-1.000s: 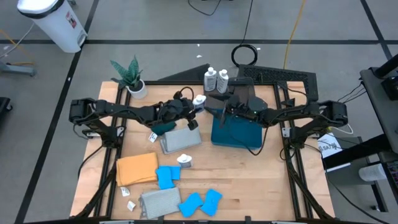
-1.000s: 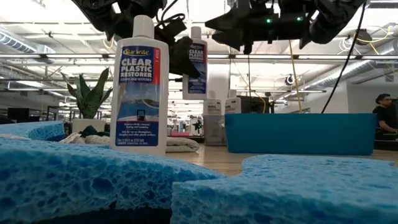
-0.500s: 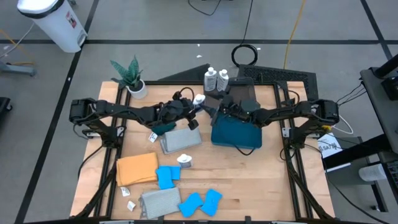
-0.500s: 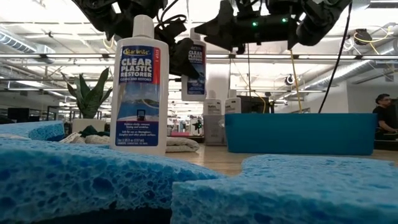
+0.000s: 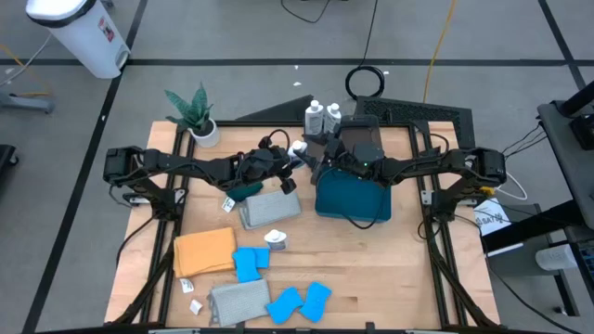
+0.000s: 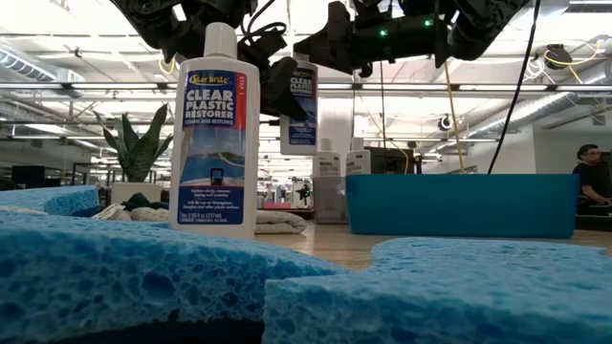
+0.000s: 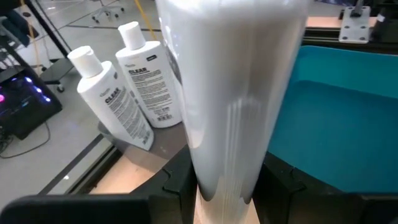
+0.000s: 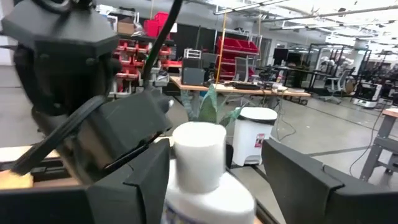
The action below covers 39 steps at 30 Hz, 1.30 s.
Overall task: Pick & Place Kitchen Items
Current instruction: Put the white clear plastic restorer into the left black bin
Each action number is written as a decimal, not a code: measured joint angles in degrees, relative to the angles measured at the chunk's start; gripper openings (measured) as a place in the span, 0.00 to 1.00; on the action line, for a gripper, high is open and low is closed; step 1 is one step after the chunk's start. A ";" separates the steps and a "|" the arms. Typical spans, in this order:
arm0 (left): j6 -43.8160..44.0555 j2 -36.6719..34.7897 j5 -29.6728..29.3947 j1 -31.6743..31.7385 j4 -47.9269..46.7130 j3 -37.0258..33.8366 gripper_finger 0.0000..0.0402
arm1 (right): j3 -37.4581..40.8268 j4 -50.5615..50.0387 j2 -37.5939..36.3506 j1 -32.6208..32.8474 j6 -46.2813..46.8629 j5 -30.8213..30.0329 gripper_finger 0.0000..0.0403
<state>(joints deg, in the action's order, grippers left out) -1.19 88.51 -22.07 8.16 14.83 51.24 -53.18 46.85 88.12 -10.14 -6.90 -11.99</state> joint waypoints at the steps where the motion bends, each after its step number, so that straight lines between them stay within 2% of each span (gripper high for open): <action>1: 0.07 0.00 0.28 -0.02 0.02 0.00 0.29 | -0.12 0.02 -0.01 -0.02 0.00 0.02 0.56; 7: 0.07 0.00 4.15 -0.10 -0.18 -0.02 0.29 | -0.14 -1.77 -0.02 0.01 0.05 0.24 0.56; 10: -0.04 0.00 7.93 -0.25 -0.91 -0.02 0.29 | -0.14 -3.76 -0.02 0.04 0.14 0.98 0.56; 13: -0.93 0.00 13.50 -0.29 -1.97 -0.05 0.29 | -0.14 -5.58 -0.05 0.07 0.04 4.08 0.54; 15: -1.12 0.02 14.95 -0.40 -2.11 -0.11 0.29 | -0.21 -6.78 -0.13 0.07 0.52 6.81 0.52; 19: -1.42 0.02 15.36 -0.44 -3.48 -0.11 0.29 | -0.23 -9.37 -0.75 0.27 0.61 10.34 0.46; 32: -2.18 0.01 16.07 -0.46 -3.86 -0.03 0.29 | -0.12 -13.80 -3.18 0.88 -0.89 11.02 0.21; 36: 0.36 0.02 15.40 -0.59 -3.85 0.00 0.30 | -0.12 -16.31 -4.75 0.88 -0.98 11.18 0.21; 39: 3.69 -0.09 12.93 -0.95 -4.24 0.13 0.38 | -0.12 -18.03 -6.12 0.88 -1.45 11.22 0.21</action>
<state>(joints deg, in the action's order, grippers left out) 2.50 88.42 -9.14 7.21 10.59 51.37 -53.30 28.81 82.00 -9.26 -8.35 -0.77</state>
